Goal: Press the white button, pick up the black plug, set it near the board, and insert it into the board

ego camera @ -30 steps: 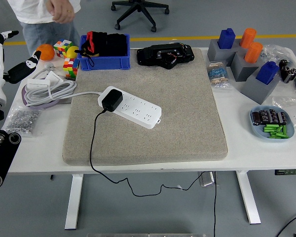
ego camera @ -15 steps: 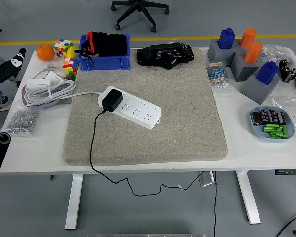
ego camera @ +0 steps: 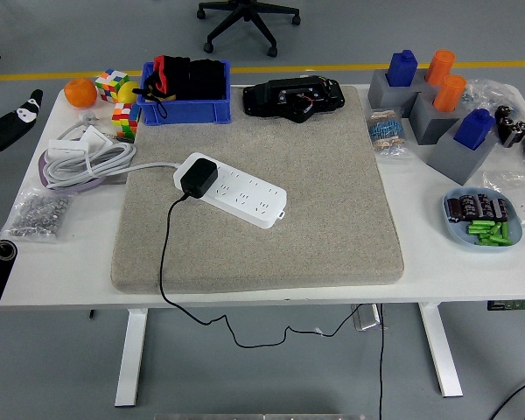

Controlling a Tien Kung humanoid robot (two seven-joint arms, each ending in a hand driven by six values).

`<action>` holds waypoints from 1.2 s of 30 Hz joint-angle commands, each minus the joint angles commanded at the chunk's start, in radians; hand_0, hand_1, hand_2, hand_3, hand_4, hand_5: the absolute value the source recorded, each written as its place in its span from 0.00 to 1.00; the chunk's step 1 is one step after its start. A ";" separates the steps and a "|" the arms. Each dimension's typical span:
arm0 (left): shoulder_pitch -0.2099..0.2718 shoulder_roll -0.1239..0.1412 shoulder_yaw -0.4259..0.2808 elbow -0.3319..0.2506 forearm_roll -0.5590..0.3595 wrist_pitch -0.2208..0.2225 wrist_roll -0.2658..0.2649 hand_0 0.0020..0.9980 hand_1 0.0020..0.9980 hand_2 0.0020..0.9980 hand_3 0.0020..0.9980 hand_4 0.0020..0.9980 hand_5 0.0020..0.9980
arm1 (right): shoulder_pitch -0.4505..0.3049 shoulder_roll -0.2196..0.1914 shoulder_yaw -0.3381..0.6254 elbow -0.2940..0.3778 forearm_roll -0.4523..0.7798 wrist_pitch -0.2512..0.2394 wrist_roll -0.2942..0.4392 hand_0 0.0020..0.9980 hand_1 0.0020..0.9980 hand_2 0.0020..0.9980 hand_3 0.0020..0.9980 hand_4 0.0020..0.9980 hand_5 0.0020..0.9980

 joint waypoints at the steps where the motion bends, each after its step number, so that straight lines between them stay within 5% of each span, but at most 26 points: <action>1: 0.001 0.000 0.001 0.000 0.000 0.000 0.000 0.91 0.89 0.81 0.78 0.81 0.41 | -0.001 0.000 0.001 0.000 0.000 0.000 0.000 0.82 0.65 0.66 0.63 0.75 0.49; 36: 0.006 -0.004 -0.019 -0.008 0.003 -0.013 -0.001 0.91 0.88 0.81 0.78 0.80 0.43 | -0.001 0.003 -0.017 -0.005 0.007 0.002 -0.001 0.82 0.66 0.66 0.63 0.76 0.49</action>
